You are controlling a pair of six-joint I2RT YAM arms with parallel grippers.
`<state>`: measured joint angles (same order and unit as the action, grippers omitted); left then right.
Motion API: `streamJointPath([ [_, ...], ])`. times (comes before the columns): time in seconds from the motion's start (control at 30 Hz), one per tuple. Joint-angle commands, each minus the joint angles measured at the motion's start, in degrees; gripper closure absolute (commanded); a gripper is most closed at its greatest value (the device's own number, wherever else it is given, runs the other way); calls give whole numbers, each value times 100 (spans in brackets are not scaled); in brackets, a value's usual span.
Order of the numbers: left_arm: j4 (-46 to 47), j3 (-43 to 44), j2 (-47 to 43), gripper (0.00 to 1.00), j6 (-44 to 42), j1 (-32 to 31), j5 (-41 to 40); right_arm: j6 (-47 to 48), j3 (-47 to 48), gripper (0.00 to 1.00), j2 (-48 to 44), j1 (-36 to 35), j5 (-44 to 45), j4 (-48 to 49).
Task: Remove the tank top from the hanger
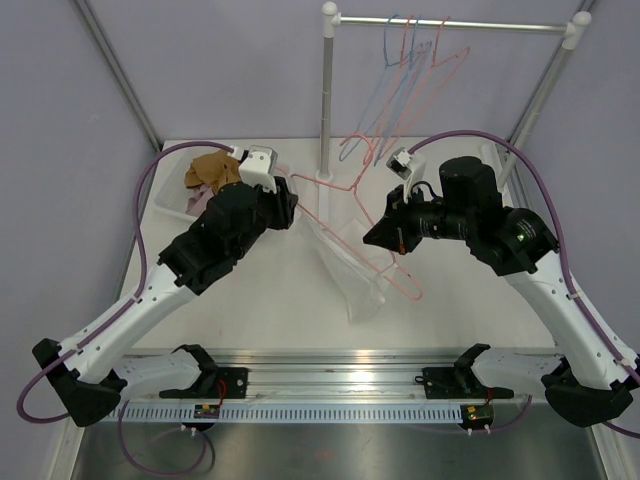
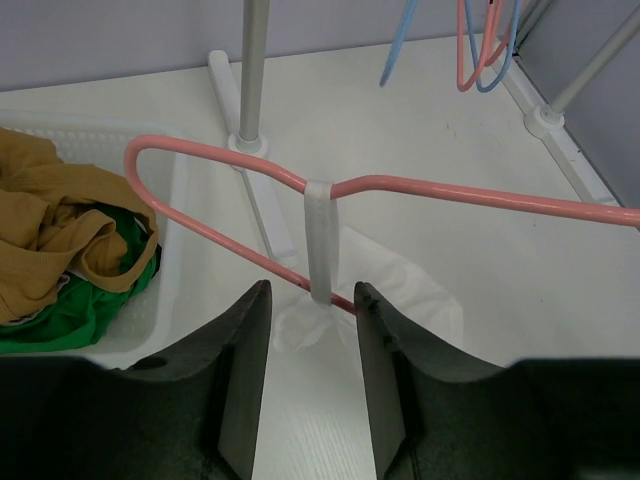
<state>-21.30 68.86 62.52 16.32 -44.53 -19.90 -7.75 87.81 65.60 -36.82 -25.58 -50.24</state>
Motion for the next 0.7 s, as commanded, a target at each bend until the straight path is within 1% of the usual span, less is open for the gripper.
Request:
streamJointPath([
  [0.0,284,110,-91,64,-23,15,-58,-51,35,100,-109,-54,-96,515],
  [0.1,249,136,-12,69,-23,15,-102,-60,0,100,-153,-53,-140,541],
  [0.13,249,145,-3,76,-23,15,-119,-60,-18,100,-162,-54,-166,550],
  [0.17,267,145,6,79,-15,15,-119,-51,-36,100,-179,-54,-175,559],
  [0.47,284,259,102,86,-58,32,-304,-43,-238,100,-232,-54,-342,576],
  [0.57,302,286,137,86,-41,67,-348,-34,-326,100,-258,-54,-412,594],
  [0.67,372,286,164,79,-23,94,-295,-25,-352,100,-259,-53,-465,577],
])
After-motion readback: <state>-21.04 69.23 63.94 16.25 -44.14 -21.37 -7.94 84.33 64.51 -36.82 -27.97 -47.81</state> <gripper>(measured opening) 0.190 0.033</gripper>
